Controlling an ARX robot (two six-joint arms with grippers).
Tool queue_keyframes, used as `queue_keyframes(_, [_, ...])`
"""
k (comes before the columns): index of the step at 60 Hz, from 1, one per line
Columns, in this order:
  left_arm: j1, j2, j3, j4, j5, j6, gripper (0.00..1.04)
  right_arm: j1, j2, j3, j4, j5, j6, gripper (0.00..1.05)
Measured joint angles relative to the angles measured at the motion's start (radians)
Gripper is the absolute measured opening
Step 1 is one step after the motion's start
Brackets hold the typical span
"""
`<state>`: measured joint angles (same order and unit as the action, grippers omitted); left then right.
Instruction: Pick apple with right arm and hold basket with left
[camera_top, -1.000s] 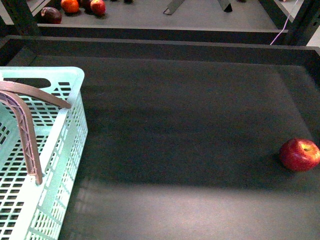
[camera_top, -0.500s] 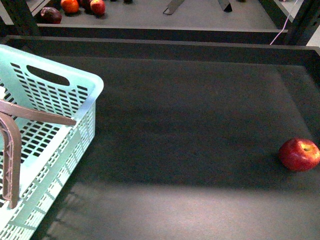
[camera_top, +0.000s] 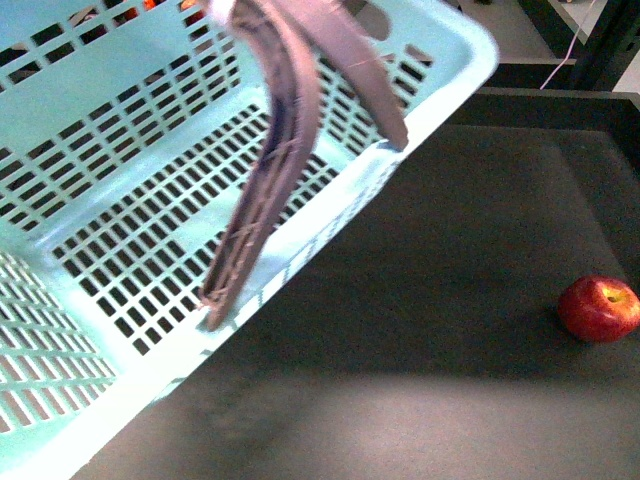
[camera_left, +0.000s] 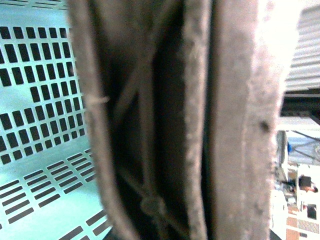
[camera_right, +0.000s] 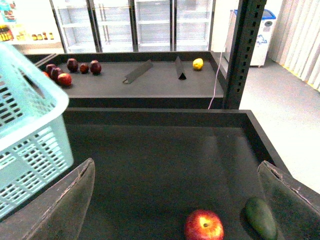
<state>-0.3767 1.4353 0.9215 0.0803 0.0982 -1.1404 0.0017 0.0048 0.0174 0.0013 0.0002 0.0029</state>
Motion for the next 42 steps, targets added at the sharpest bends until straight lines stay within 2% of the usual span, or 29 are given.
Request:
queue_keyframes(5, [-0.078,0.001,0.037,-0.009,-0.006,-0.010,0.15,0.000,0.000,0.000,0.000,0.000,0.000,0.96])
queue_keyframes(11, [-0.126,0.007,0.047,-0.015,-0.015,-0.011,0.15,0.000,0.000,0.000,0.000,0.000,0.000,0.96])
queue_keyframes(42, [-0.149,0.018,0.047,-0.003,-0.020,-0.008,0.15,0.000,0.000,0.000,0.000,0.000,0.000,0.96])
